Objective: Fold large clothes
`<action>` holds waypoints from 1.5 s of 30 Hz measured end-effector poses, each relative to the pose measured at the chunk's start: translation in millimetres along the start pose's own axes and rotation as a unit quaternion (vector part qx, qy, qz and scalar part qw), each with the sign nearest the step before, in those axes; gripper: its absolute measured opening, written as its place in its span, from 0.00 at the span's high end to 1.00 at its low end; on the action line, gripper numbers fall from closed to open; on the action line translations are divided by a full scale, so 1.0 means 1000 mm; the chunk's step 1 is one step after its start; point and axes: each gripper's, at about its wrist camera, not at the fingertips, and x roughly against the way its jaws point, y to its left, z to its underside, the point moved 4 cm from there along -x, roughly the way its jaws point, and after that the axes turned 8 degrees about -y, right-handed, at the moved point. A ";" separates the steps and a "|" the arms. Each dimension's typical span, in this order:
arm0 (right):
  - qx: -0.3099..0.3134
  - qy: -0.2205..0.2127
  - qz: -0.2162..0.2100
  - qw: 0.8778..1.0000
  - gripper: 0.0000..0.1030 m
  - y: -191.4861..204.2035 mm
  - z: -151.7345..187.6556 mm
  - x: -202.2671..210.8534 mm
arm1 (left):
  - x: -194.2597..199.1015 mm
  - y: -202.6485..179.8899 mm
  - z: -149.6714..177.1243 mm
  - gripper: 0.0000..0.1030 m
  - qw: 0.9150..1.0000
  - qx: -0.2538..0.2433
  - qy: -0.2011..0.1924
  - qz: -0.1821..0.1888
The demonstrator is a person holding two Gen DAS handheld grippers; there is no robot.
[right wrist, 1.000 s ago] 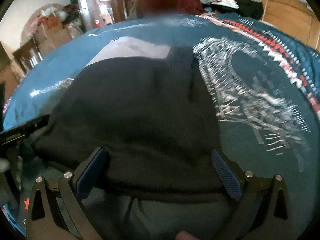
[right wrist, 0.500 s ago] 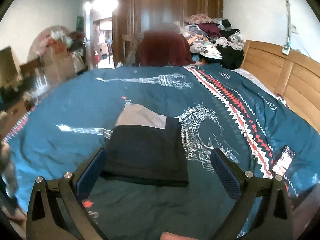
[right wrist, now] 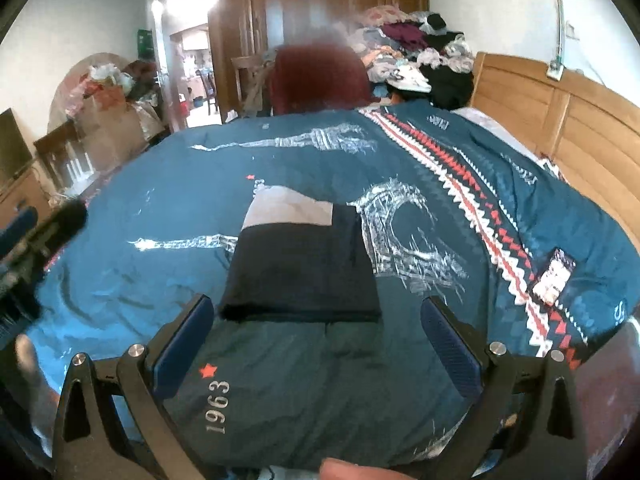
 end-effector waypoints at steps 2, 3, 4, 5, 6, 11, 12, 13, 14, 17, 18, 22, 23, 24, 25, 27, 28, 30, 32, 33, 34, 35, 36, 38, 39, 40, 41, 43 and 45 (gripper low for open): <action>-0.002 0.007 0.003 1.000 0.00 -0.002 0.005 0.006 | 0.007 -0.004 0.003 0.00 1.000 -0.008 0.005 0.000; -0.003 0.008 0.003 1.000 0.00 -0.003 0.008 0.009 | 0.009 -0.004 0.003 0.00 1.000 -0.007 0.008 0.002; -0.005 0.009 0.004 1.000 0.00 -0.005 0.010 0.011 | 0.010 -0.005 0.004 0.00 1.000 -0.005 0.015 0.002; -0.008 0.013 0.004 1.000 0.00 -0.006 0.013 0.015 | 0.013 -0.006 0.006 0.00 1.000 -0.005 0.023 0.006; -0.011 0.016 -0.001 1.000 0.00 -0.006 0.017 0.021 | 0.018 -0.010 0.008 0.00 1.000 -0.004 0.024 0.009; -0.006 0.015 -0.008 1.000 0.00 -0.003 0.027 0.044 | 0.040 -0.026 0.012 0.00 0.999 -0.009 0.033 0.032; -0.005 0.013 -0.008 1.000 0.00 -0.003 0.028 0.050 | 0.044 -0.031 0.011 0.00 0.999 -0.011 0.032 0.038; -0.005 0.010 -0.008 1.000 0.00 -0.003 0.028 0.054 | 0.046 -0.032 0.011 0.00 0.999 -0.012 0.031 0.040; -0.004 0.003 -0.006 1.000 0.00 -0.004 0.028 0.060 | 0.048 -0.035 0.009 0.00 0.999 -0.012 0.028 0.044; -0.007 -0.007 -0.002 1.000 0.00 -0.008 0.023 0.068 | 0.053 -0.039 0.001 0.00 0.999 -0.016 0.022 0.045; -0.009 -0.013 -0.003 1.000 0.00 -0.010 0.020 0.072 | 0.054 -0.040 -0.002 0.00 0.999 -0.016 0.017 0.046; -0.014 -0.027 -0.004 1.000 0.00 -0.016 0.010 0.081 | 0.060 -0.043 -0.012 0.00 0.999 -0.020 -0.004 0.040; -0.014 -0.030 -0.005 0.999 0.00 -0.017 0.007 0.083 | 0.059 -0.042 -0.013 0.00 0.999 -0.017 -0.005 0.040; -0.015 -0.034 -0.005 0.999 0.00 -0.017 0.005 0.085 | 0.058 -0.039 -0.015 0.00 0.999 -0.014 -0.006 0.038; -0.015 -0.038 -0.005 0.999 0.00 -0.018 0.003 0.087 | 0.058 -0.039 -0.015 0.00 0.999 -0.012 -0.008 0.034; -0.015 -0.042 -0.008 0.999 0.00 -0.018 -0.002 0.089 | 0.056 -0.034 -0.017 0.00 1.000 -0.004 -0.011 0.028; -0.015 -0.044 -0.009 0.999 0.00 -0.018 -0.004 0.089 | 0.054 -0.031 -0.019 0.00 1.000 -0.002 -0.011 0.025; -0.018 -0.045 -0.015 0.999 0.00 -0.018 -0.008 0.090 | 0.054 -0.029 -0.019 0.00 1.000 -0.002 -0.012 0.021; -0.019 -0.048 -0.013 0.999 0.00 -0.019 -0.011 0.090 | 0.054 -0.028 -0.020 0.00 1.000 -0.001 -0.014 0.017; -0.020 -0.049 -0.013 0.999 0.00 -0.019 -0.013 0.090 | 0.054 -0.027 -0.021 0.00 1.000 -0.001 -0.015 0.015; -0.023 -0.050 -0.015 0.998 0.00 -0.020 -0.014 0.090 | 0.054 -0.028 -0.022 0.00 1.000 0.000 -0.016 0.015; -0.024 -0.050 -0.015 0.998 0.00 -0.021 -0.016 0.089 | 0.054 -0.027 -0.024 0.00 1.000 0.000 -0.019 0.014; -0.025 -0.049 -0.014 0.998 0.00 -0.021 -0.017 0.088 | 0.054 -0.028 -0.025 0.00 1.000 0.000 -0.021 0.013; -0.028 -0.048 -0.014 0.998 0.00 -0.023 -0.019 0.085 | 0.052 -0.028 -0.028 0.00 1.000 0.001 -0.022 0.012; -0.029 -0.048 -0.014 0.998 0.00 -0.024 -0.020 0.084 | 0.052 -0.029 -0.028 0.00 1.000 0.001 -0.022 0.013; -0.031 -0.046 -0.014 0.998 0.00 -0.025 -0.020 0.082 | 0.052 -0.030 -0.028 0.00 1.000 0.001 -0.023 0.013; -0.033 -0.044 -0.017 0.998 0.00 -0.026 -0.021 0.081 | 0.051 -0.031 -0.029 0.00 1.000 0.000 -0.023 0.012; -0.034 -0.043 -0.018 0.998 0.00 -0.027 -0.022 0.080 | 0.049 -0.033 -0.029 0.00 1.000 -0.003 -0.021 0.014; -0.032 -0.039 -0.018 0.999 0.00 -0.028 -0.021 0.078 | 0.048 -0.034 -0.028 0.00 1.000 -0.005 -0.021 0.015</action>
